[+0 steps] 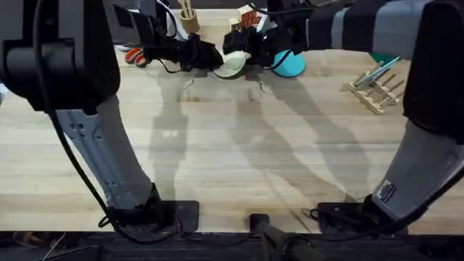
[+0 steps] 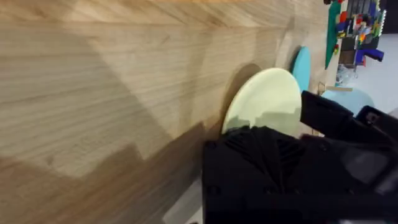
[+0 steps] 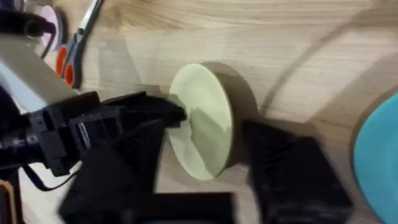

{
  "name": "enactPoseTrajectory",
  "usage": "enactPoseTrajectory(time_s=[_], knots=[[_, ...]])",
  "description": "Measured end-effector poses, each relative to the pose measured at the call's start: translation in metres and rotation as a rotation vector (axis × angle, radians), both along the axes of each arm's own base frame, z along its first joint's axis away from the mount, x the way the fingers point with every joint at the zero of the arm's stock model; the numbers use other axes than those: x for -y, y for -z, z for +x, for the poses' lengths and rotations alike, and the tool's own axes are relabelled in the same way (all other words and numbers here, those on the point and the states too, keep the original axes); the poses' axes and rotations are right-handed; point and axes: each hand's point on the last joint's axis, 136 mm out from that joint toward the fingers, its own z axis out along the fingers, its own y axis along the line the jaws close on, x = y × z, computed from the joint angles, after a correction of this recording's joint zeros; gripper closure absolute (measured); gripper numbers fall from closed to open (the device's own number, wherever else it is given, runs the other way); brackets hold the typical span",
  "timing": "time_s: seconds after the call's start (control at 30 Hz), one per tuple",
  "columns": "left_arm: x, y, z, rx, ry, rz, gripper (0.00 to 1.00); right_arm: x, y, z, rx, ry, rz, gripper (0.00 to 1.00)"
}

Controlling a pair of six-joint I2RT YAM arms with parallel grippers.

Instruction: Pick up the plates from the table one by one and place each into a slot on the dish rack.

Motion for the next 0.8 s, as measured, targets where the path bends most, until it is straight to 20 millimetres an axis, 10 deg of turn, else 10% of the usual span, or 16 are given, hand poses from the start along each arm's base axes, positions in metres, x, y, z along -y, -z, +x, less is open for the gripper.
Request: enactPoseTrajectory(time_s=[0.2,0.8], knots=[[-0.0019,-0.0008,0.0003,0.0,-0.003,-0.006,0.96,0.004,0.0039,-0.0022,-0.037,0.03,0.0,0.941],[-0.0028,-0.0022,0.0004,0.001,-0.003,-0.014,0.959,0.003,-0.0034,-0.0012,-0.039,0.037,0.016,0.971]])
